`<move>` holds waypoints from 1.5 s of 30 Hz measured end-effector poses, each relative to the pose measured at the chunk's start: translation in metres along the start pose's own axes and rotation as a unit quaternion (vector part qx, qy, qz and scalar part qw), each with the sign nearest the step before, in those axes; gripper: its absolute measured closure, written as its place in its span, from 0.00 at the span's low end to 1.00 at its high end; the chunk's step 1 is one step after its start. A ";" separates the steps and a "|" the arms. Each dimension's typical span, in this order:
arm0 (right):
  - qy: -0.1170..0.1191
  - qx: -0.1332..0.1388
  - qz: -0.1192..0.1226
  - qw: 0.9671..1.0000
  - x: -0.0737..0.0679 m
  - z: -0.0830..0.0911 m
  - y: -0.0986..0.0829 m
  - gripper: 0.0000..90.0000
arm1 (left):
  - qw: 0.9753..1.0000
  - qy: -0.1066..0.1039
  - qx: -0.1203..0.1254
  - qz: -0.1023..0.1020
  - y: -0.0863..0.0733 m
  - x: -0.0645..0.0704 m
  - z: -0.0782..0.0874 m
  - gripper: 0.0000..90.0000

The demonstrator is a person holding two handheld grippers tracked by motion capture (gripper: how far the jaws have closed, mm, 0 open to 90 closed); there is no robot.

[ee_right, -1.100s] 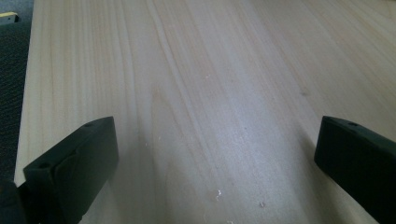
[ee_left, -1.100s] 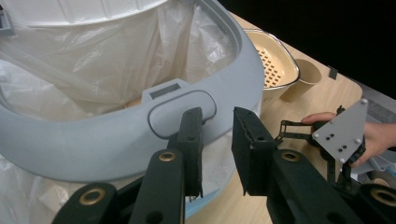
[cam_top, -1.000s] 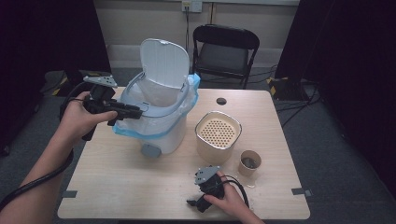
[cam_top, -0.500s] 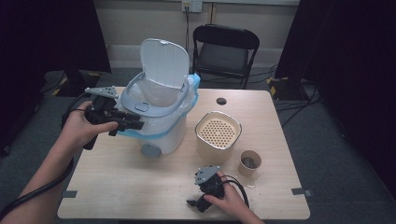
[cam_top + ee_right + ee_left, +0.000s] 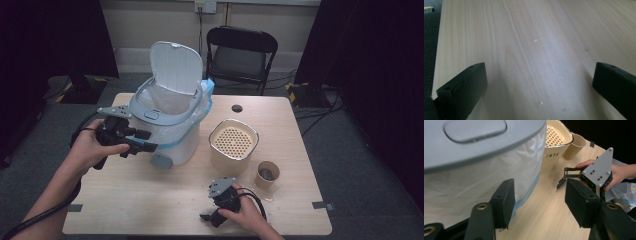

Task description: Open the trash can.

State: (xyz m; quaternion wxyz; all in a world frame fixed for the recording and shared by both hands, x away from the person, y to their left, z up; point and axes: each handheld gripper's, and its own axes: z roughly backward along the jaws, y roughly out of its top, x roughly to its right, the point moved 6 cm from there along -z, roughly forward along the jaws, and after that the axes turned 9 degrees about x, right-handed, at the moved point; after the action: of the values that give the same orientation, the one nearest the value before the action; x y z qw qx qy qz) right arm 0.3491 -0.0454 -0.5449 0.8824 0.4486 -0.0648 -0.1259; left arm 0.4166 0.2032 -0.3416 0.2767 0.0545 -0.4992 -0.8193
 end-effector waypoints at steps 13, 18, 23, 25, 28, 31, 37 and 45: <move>-0.002 0.000 -0.001 1.000 0.001 -0.001 0.000 0.00 | 1.000 -0.016 0.005 -0.006 -0.014 0.008 -0.011 0.29; -0.003 0.000 0.000 1.000 0.001 -0.001 0.001 0.00 | 1.000 -0.021 0.005 -0.003 -0.022 0.008 -0.014 0.26; -0.002 0.000 -0.001 1.000 0.001 -0.001 0.000 0.00 | 0.999 -0.029 0.012 -0.003 -0.028 0.010 -0.015 0.22; -0.002 0.000 -0.001 1.000 0.001 -0.001 0.000 0.00 | 1.000 -0.028 0.008 -0.005 -0.031 0.010 -0.015 0.22; -0.002 0.000 -0.001 1.000 0.001 -0.001 0.000 0.00 | 1.000 -0.029 0.007 -0.002 -0.035 0.010 -0.017 0.22; -0.002 -0.001 -0.001 1.000 0.001 -0.001 0.000 0.00 | 1.000 -0.030 0.007 -0.003 -0.041 0.011 -0.020 0.22; -0.001 0.000 -0.001 1.000 0.001 -0.001 0.000 0.00 | 0.999 -0.033 -0.001 -0.004 -0.055 0.012 -0.025 0.22; 0.000 0.001 -0.002 1.000 0.001 0.000 0.001 0.00 | 0.999 -0.039 -0.010 0.000 -0.076 0.013 -0.035 0.22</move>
State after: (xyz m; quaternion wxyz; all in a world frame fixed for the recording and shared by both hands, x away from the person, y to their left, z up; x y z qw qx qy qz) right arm 0.3505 -0.0451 -0.5447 0.8819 0.4493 -0.0639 -0.1276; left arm 0.3879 0.1955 -0.4209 0.2570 0.0197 -0.5018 -0.8257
